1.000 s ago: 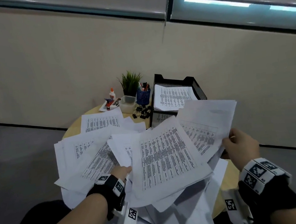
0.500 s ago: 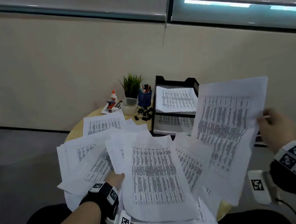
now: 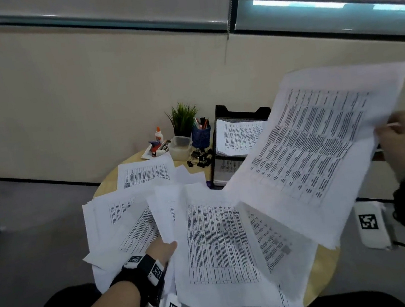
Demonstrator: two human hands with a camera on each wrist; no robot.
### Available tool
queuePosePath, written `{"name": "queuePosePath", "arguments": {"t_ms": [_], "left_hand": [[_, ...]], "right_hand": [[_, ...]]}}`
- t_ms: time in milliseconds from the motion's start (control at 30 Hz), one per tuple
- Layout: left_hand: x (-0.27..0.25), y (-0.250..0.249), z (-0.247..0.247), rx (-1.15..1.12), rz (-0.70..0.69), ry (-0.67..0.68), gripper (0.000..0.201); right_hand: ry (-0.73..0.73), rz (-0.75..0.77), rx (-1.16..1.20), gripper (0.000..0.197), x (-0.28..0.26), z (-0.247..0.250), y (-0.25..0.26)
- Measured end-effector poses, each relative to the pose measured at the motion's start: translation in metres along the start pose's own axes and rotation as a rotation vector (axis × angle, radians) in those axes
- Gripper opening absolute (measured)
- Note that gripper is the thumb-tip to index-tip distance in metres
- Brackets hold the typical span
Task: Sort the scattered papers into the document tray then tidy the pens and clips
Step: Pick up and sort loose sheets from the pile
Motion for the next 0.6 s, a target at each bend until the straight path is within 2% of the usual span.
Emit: {"name": "queuePosePath", "arguments": {"t_ms": [100, 133, 233, 367, 433, 500, 567, 600], "left_hand": [[0.009, 0.006, -0.009, -0.178, -0.023, 0.031, 0.052], [0.013, 0.011, -0.011, -0.243, -0.021, 0.038, 0.048], [0.015, 0.011, -0.014, -0.422, -0.014, 0.057, 0.036], [0.009, 0.003, -0.016, -0.549, -0.027, 0.070, 0.035], [0.005, -0.003, -0.020, -0.590, -0.060, 0.145, 0.049], [0.001, -0.010, -0.024, -0.453, -0.103, 0.198, 0.074], [-0.003, -0.016, -0.026, -0.252, -0.176, 0.195, 0.097], [-0.001, -0.018, -0.027, -0.224, -0.204, 0.199, 0.112]], "right_hand": [[0.118, -0.052, 0.048, 0.007, -0.033, -0.032, -0.008], [0.150, -0.090, 0.055, 0.006, -0.039, -0.044, -0.021], [0.301, -0.228, 0.052, 0.015, -0.070, -0.084, -0.065], [0.430, -0.349, 0.007, 0.022, -0.100, -0.129, -0.121], [0.446, -0.367, -0.042, 0.015, -0.111, -0.145, -0.134], [0.514, -0.430, -0.026, 0.010, -0.126, -0.162, -0.143], [0.574, -0.557, 0.049, 0.016, -0.139, -0.179, -0.156], [0.605, -0.576, 0.002, 0.024, -0.141, -0.184, -0.165]]}}
Point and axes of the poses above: each hand's wrist, its own x-axis towards the middle knuckle, its own z-axis out of the back of the hand, y = z × x, the point moved 8 cm from there along x, towards the middle knuckle, and after that the axes turned 8 degrees about x, right-handed, at the moved point
